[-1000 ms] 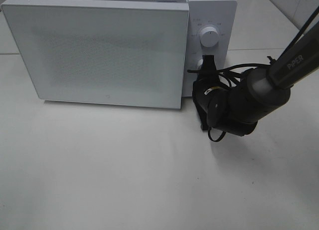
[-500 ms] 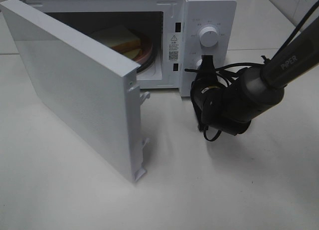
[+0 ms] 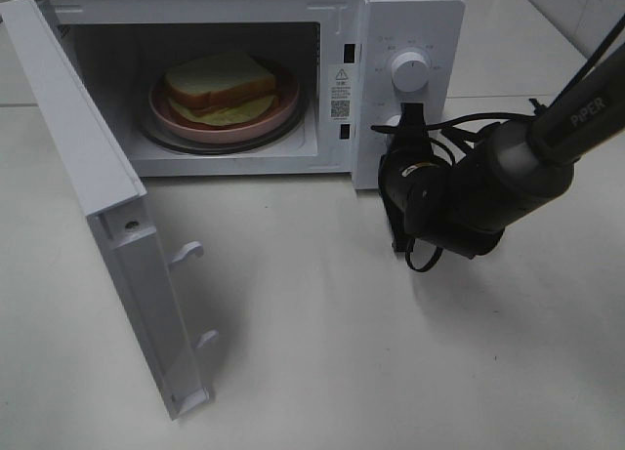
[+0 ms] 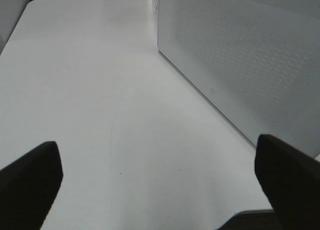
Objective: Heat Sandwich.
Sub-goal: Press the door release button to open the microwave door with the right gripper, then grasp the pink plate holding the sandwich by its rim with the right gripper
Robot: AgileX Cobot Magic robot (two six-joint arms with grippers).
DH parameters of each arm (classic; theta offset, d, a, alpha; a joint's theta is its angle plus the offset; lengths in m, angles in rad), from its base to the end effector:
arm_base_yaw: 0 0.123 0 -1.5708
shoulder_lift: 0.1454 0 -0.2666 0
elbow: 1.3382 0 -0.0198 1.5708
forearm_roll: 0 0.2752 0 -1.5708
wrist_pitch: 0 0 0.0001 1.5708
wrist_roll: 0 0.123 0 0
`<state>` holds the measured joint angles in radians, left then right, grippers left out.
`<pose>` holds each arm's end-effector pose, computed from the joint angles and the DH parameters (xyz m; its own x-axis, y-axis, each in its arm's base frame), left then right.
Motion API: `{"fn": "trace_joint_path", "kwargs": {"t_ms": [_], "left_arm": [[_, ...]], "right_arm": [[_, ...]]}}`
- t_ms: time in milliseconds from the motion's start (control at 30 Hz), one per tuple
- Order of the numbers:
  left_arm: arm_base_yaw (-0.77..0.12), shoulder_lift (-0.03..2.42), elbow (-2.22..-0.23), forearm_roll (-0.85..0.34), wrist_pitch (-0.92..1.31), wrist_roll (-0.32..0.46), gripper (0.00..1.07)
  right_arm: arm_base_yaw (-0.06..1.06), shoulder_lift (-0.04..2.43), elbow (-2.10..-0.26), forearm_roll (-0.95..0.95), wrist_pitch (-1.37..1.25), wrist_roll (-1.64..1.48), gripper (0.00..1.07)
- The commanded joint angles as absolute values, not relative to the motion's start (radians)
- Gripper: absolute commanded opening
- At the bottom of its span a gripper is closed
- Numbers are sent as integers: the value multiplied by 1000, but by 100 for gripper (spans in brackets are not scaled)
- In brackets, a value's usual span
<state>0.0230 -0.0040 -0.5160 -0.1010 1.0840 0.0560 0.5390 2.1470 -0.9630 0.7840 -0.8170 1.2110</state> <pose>0.0599 -0.0096 0.2778 -0.4564 -0.0019 -0.8898 0.0603 0.9976 -0.0331 0.3880 0.1583 0.0413 0.0474 0.9989 -0.0046 0.3731 -0.0134 0.9277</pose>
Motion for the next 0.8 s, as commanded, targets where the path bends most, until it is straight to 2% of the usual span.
{"fn": "trace_joint_path", "kwargs": {"t_ms": [33,800], "left_arm": [[22,-21,-515,-104,1074,54,98],[22,-21,-515,-104,1074,54,98]], "right_arm": [[533,2082,-970,696,-927,1245,3],[612,1954,-777,707,-812,1248,4]]}}
